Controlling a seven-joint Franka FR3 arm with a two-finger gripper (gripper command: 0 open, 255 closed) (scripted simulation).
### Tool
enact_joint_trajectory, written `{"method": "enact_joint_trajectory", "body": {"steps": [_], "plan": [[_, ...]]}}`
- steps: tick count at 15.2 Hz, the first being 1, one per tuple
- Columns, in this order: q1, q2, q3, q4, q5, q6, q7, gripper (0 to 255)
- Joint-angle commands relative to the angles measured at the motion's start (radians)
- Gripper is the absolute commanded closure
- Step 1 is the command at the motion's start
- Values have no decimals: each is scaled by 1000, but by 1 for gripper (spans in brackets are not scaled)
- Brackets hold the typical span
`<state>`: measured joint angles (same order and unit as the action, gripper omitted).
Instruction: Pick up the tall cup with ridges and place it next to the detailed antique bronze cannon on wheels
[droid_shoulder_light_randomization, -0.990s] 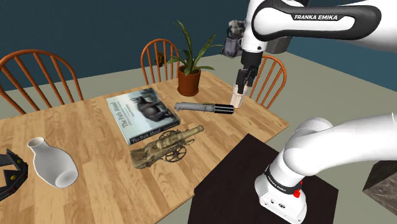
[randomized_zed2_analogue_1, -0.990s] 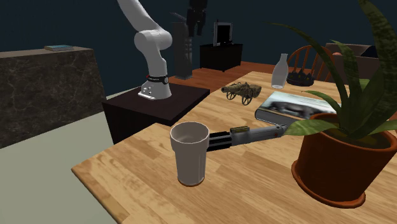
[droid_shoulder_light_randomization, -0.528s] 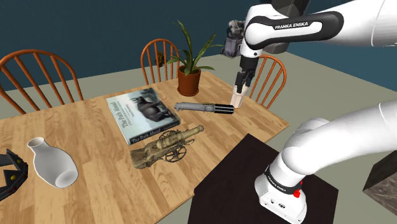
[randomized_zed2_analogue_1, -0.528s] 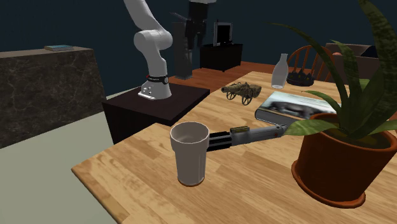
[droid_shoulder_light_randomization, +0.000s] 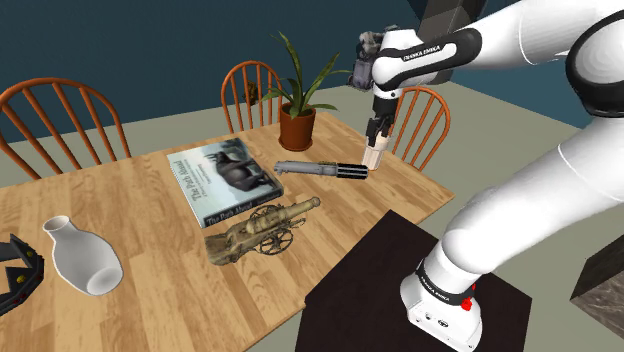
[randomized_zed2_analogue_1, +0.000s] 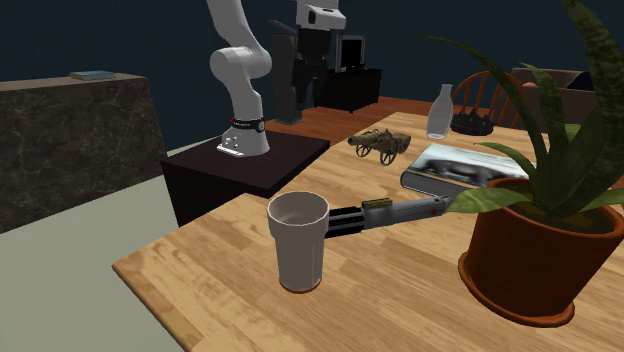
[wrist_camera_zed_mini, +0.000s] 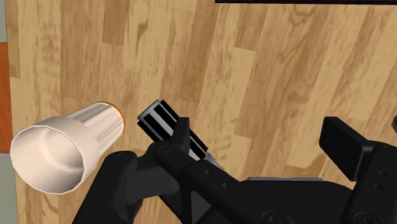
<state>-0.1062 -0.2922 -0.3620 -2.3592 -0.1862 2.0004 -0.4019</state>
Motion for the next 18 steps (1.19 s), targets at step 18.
{"method": "enact_joint_trajectory", "body": {"steps": [18], "plan": [[-168, 721, -92, 517, 292, 231, -366, 0]]}}
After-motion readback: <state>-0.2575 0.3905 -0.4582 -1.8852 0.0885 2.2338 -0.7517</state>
